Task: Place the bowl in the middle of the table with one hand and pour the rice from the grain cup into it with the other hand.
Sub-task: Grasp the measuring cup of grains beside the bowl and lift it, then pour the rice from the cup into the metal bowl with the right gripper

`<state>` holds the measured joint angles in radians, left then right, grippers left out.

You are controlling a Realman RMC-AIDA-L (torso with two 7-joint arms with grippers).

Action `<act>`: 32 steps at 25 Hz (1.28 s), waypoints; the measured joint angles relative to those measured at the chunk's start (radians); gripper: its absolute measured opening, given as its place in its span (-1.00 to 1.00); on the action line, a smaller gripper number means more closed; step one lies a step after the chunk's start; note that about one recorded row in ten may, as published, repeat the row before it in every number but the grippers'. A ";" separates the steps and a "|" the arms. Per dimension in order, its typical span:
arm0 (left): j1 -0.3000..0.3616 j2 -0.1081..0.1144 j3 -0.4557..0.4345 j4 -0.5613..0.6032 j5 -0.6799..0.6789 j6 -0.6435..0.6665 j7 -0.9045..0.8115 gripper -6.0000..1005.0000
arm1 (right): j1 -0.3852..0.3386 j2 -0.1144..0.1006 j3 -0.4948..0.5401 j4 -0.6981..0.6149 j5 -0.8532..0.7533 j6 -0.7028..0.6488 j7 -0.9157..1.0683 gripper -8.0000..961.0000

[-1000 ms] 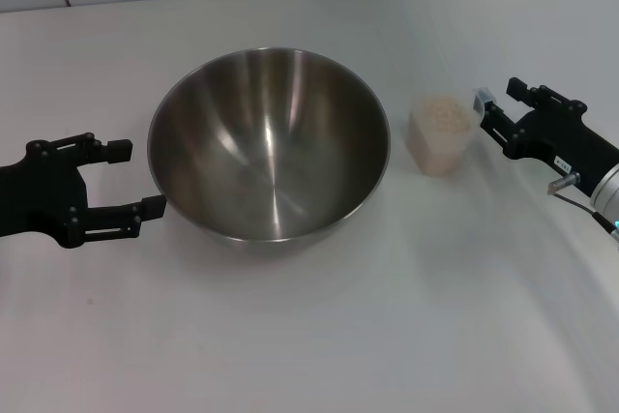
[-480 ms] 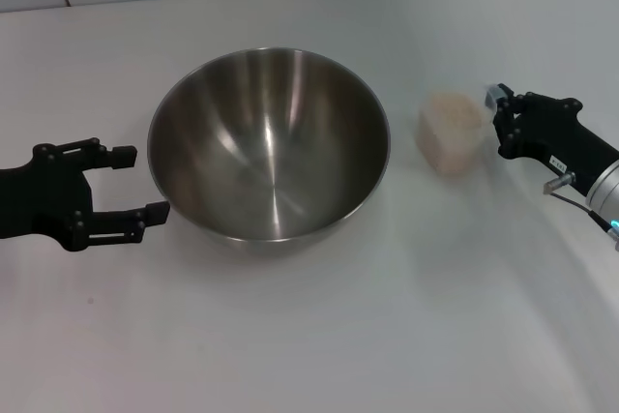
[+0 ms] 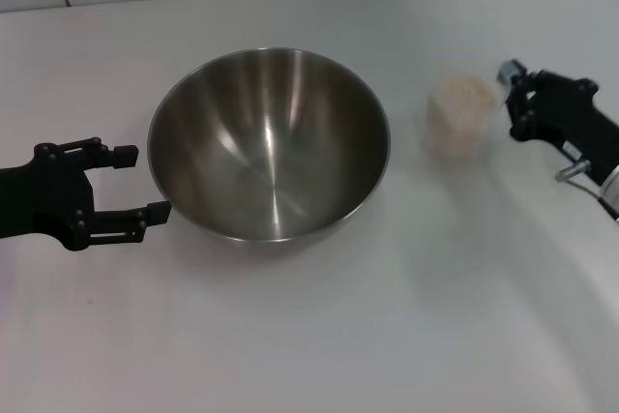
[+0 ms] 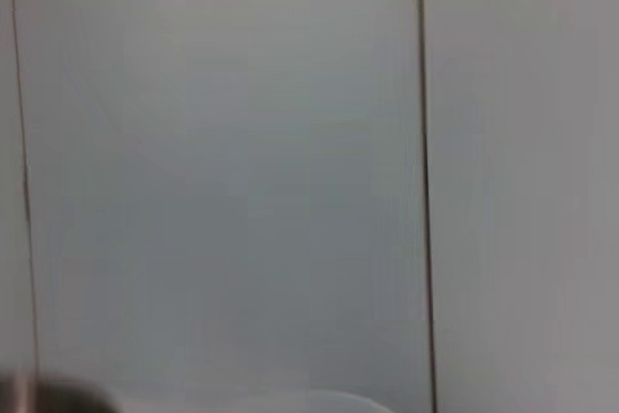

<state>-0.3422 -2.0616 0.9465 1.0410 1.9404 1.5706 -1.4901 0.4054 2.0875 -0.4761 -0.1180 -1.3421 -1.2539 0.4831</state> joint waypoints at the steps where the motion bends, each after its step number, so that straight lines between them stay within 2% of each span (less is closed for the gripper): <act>1: 0.000 0.000 0.000 0.000 0.000 0.000 0.000 0.67 | -0.004 0.000 0.030 0.002 0.000 -0.049 -0.020 -0.95; 5: 0.002 0.000 0.000 0.028 0.000 0.000 -0.001 0.67 | 0.007 0.000 0.089 -0.002 0.000 -0.218 -0.110 -0.95; 8: 0.002 -0.001 0.002 0.033 0.000 0.000 -0.002 0.67 | 0.051 0.000 0.095 0.000 0.001 -0.315 -0.240 -0.95; 12: 0.002 -0.003 0.017 0.052 0.000 0.000 -0.003 0.67 | 0.143 0.001 0.087 0.051 -0.002 -0.324 -0.471 -0.95; 13: 0.001 -0.003 0.019 0.053 0.001 0.000 -0.005 0.67 | 0.165 0.002 0.087 0.077 -0.005 -0.321 -0.551 -0.95; 14: 0.000 -0.003 0.021 0.053 0.001 0.000 -0.005 0.67 | 0.200 0.002 0.087 0.141 -0.008 -0.317 -0.754 -0.95; 15: 0.000 -0.003 0.023 0.053 0.001 0.000 -0.005 0.67 | 0.200 0.002 0.087 0.141 -0.008 -0.317 -0.754 -0.95; 22: -0.001 -0.003 0.034 0.058 0.001 0.000 -0.014 0.67 | 0.294 0.003 0.114 0.406 -0.008 -0.245 -1.600 -0.95; 25: -0.004 -0.003 0.041 0.064 0.001 -0.001 -0.015 0.67 | 0.301 0.004 0.135 0.477 -0.028 -0.223 -1.909 -0.95; 32: -0.008 -0.003 0.054 0.064 0.004 -0.006 -0.016 0.67 | 0.280 0.004 0.140 0.523 -0.089 -0.214 -2.348 -0.95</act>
<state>-0.3500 -2.0646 1.0001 1.1045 1.9447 1.5643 -1.5060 0.6851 2.0918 -0.3359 0.4050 -1.4307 -1.4683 -1.8647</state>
